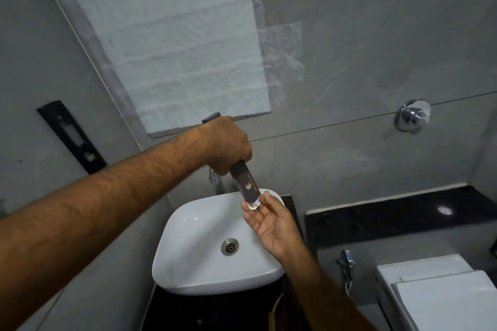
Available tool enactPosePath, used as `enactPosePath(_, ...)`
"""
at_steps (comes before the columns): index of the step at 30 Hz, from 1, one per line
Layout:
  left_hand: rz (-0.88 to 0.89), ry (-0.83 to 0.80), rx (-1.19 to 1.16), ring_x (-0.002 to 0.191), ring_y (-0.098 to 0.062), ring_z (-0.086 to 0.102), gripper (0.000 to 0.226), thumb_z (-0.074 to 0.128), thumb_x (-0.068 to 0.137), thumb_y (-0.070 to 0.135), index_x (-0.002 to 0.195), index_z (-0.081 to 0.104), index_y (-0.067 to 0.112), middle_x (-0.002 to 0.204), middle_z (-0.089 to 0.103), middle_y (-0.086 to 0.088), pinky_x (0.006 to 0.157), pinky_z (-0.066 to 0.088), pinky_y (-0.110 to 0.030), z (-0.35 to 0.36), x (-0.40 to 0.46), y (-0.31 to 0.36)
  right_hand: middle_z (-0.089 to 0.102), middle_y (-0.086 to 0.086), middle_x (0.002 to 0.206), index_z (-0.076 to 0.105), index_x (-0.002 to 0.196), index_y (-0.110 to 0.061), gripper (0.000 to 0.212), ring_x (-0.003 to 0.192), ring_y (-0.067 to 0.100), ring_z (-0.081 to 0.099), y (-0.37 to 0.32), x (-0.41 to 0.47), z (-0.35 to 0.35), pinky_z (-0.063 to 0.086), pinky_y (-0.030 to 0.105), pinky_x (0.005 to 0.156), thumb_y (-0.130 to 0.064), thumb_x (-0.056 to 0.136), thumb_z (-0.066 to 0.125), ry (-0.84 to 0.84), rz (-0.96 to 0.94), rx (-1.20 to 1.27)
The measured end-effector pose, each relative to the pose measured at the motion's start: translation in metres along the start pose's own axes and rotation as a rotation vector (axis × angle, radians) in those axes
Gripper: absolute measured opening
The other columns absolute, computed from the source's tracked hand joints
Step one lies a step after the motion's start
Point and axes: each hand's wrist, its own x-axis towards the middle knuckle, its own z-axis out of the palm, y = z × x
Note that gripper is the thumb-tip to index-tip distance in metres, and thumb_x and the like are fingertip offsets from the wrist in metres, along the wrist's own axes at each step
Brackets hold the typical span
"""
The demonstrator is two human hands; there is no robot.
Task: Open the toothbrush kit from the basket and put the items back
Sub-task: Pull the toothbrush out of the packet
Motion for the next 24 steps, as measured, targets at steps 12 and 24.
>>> enactPosePath(12, -0.085, -0.028, -0.192, 0.072, -0.018, 0.054, 0.021, 0.065, 0.070, 0.036, 0.091, 0.061, 0.034, 0.081, 0.060, 0.010, 0.069, 0.051, -0.035, 0.015, -0.007, -0.023, 0.075, 0.024, 0.089, 0.072, 0.089, 0.002, 0.011, 0.086, 0.033, 0.075, -0.020, -0.002, 0.003, 0.061, 0.034, 0.072, 0.001, 0.091, 0.062, 0.016, -0.201, -0.391)
enactPosePath(24, -0.054, -0.043, -0.179, 0.073, -0.018, 0.054, 0.026, 0.070, 0.072, 0.037, 0.097, 0.065, 0.033, 0.080, 0.056, 0.009, 0.069, 0.055, -0.037, 0.022, -0.002, -0.009, 0.063, 0.019, 0.100, 0.063, 0.110, -0.009, 0.024, 0.058, 0.023, 0.064, -0.013, -0.005, 0.010, 0.056, 0.033, 0.051, -0.028, 0.098, 0.055, 0.148, -0.082, -0.481)
